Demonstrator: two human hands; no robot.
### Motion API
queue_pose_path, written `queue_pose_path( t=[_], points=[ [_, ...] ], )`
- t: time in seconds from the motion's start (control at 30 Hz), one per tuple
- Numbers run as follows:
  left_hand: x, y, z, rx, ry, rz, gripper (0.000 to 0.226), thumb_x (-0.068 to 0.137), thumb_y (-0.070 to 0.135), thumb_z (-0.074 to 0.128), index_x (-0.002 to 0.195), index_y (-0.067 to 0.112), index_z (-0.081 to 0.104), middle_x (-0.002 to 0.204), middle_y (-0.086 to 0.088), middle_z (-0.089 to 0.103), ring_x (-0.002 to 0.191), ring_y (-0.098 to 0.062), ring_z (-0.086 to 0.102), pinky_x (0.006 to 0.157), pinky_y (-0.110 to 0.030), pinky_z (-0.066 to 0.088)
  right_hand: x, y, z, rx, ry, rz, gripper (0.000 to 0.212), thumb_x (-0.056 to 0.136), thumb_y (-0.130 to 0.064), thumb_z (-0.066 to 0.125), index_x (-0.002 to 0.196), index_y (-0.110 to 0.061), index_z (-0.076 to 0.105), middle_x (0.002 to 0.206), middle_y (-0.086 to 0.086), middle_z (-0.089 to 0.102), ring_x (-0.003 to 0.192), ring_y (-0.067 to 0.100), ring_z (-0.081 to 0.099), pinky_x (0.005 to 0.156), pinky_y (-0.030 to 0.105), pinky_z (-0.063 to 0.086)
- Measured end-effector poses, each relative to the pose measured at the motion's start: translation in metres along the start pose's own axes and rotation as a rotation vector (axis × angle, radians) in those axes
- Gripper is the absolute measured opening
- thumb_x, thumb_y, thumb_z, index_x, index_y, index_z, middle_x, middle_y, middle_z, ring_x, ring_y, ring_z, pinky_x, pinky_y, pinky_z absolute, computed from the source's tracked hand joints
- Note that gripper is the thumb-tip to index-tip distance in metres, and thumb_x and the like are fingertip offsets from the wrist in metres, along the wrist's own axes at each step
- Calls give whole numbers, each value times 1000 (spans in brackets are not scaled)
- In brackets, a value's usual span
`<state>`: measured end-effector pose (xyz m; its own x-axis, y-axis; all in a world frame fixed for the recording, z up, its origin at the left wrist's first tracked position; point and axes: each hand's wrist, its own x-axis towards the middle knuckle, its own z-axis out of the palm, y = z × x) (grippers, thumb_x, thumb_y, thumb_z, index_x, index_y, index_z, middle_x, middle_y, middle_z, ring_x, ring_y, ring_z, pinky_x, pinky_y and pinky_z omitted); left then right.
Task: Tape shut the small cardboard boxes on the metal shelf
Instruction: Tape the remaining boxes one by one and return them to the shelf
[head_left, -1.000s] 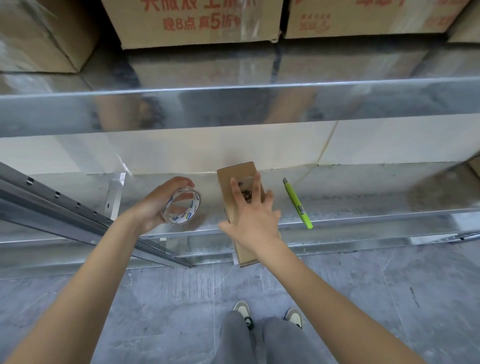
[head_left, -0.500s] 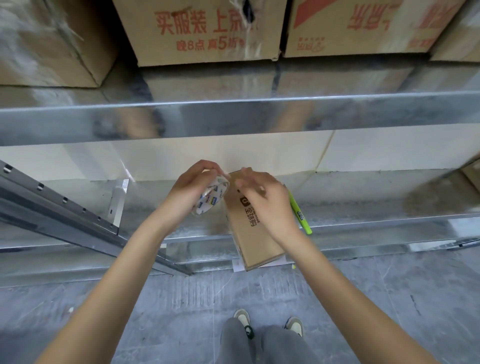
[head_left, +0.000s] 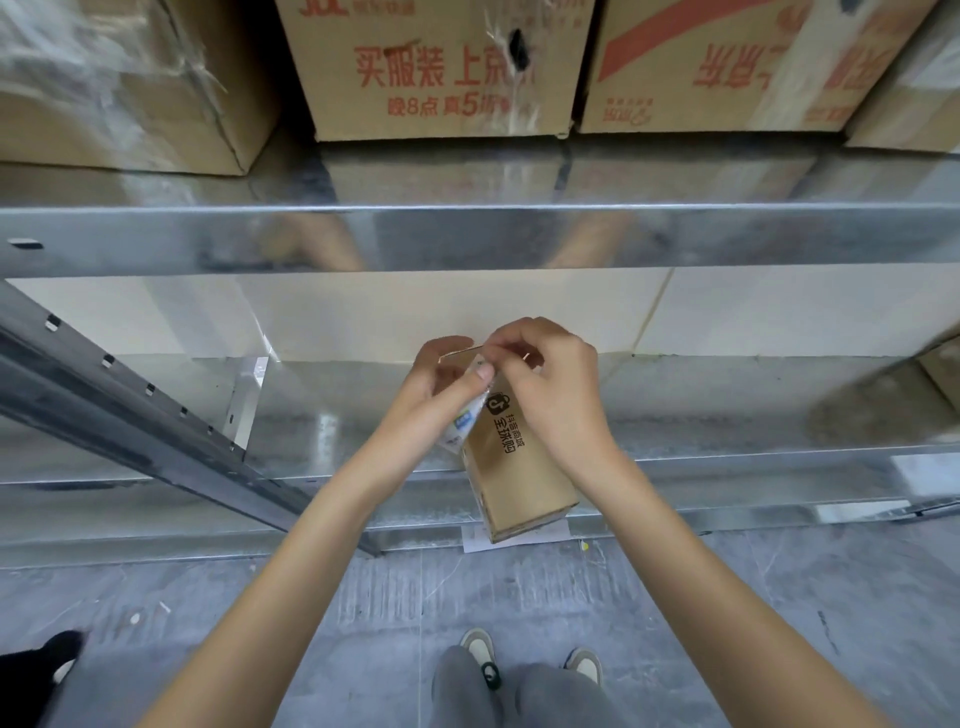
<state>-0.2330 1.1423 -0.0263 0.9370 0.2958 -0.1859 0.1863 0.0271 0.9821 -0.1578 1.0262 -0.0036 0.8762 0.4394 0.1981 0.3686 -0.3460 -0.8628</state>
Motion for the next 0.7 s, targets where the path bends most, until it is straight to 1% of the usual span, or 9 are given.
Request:
queue_pose_path(
  t=[0.07, 0.2, 0.3, 0.37, 0.43, 0.5, 0.57, 0.63, 0.7],
  points=[
    [-5, 0, 6, 6, 43, 3, 38, 91, 34, 63, 119, 12, 51, 112, -4, 63, 103, -6, 62, 80, -18, 47, -3, 1, -2, -9, -6, -40, 10, 83, -1, 65, 77, -8, 70, 80, 1, 68, 72, 5, 56, 68, 11, 40],
    [-15, 6, 15, -11, 89, 18, 22, 95, 22, 59, 107, 4, 56, 95, -3, 61, 83, -4, 58, 66, -14, 42, -9, 3, -9, 33, -4, -86, 14, 82, -2, 64, 76, -14, 68, 80, -3, 66, 71, 1, 54, 68, 10, 38],
    [-22, 11, 22, -2, 26, 56, 29, 97, 21, 58, 101, -8, 61, 85, -13, 57, 78, -16, 50, 66, -26, 38, -10, 4, -14, 27, -3, -111, 10, 82, -4, 64, 78, -12, 68, 81, -4, 65, 74, 5, 54, 70, 12, 38],
    [-23, 12, 24, 17, 69, 106, 33, 95, 25, 59, 93, -8, 63, 76, -13, 55, 75, -17, 48, 69, -30, 36, -12, 4, -17, 32, 16, -131, 8, 82, -6, 64, 79, -11, 68, 81, -3, 66, 74, 6, 53, 72, 12, 38],
    [-23, 8, 25, 50, 125, 105, 23, 96, 18, 58, 92, -2, 68, 73, 0, 60, 72, -9, 51, 72, -27, 39, -14, 4, -19, 10, 38, -184, 6, 82, -8, 64, 78, -12, 68, 79, -5, 65, 75, 9, 53, 75, 19, 41],
    [-21, 3, 25, 87, 156, 81, 19, 97, 11, 56, 89, 0, 69, 63, 9, 59, 61, 1, 50, 65, -21, 39, -19, 5, -17, -76, 59, -264, 7, 82, -5, 65, 77, -10, 67, 78, -9, 61, 77, 15, 54, 77, 32, 44],
    [-20, -2, 26, 87, 179, 62, 20, 97, 10, 57, 87, -3, 70, 53, 12, 58, 52, 6, 49, 56, -13, 37, -25, 7, -15, -104, 80, -290, 8, 81, -2, 66, 76, -7, 67, 78, -10, 58, 77, 18, 55, 76, 38, 45],
    [-19, -3, 26, 57, 193, 48, 21, 96, 13, 59, 89, -2, 72, 59, 8, 67, 57, 3, 53, 58, -11, 38, -30, 9, -14, -77, 82, -271, 8, 82, -3, 65, 75, -6, 68, 77, -8, 60, 77, 18, 55, 76, 35, 45],
    [-18, -5, 26, 13, 194, 40, 21, 95, 14, 61, 90, -1, 74, 78, -5, 75, 71, -7, 61, 67, -17, 44, -34, 10, -14, -27, 87, -219, 9, 84, -3, 65, 76, -6, 68, 76, -4, 63, 78, 16, 56, 76, 26, 43]
  ],
)
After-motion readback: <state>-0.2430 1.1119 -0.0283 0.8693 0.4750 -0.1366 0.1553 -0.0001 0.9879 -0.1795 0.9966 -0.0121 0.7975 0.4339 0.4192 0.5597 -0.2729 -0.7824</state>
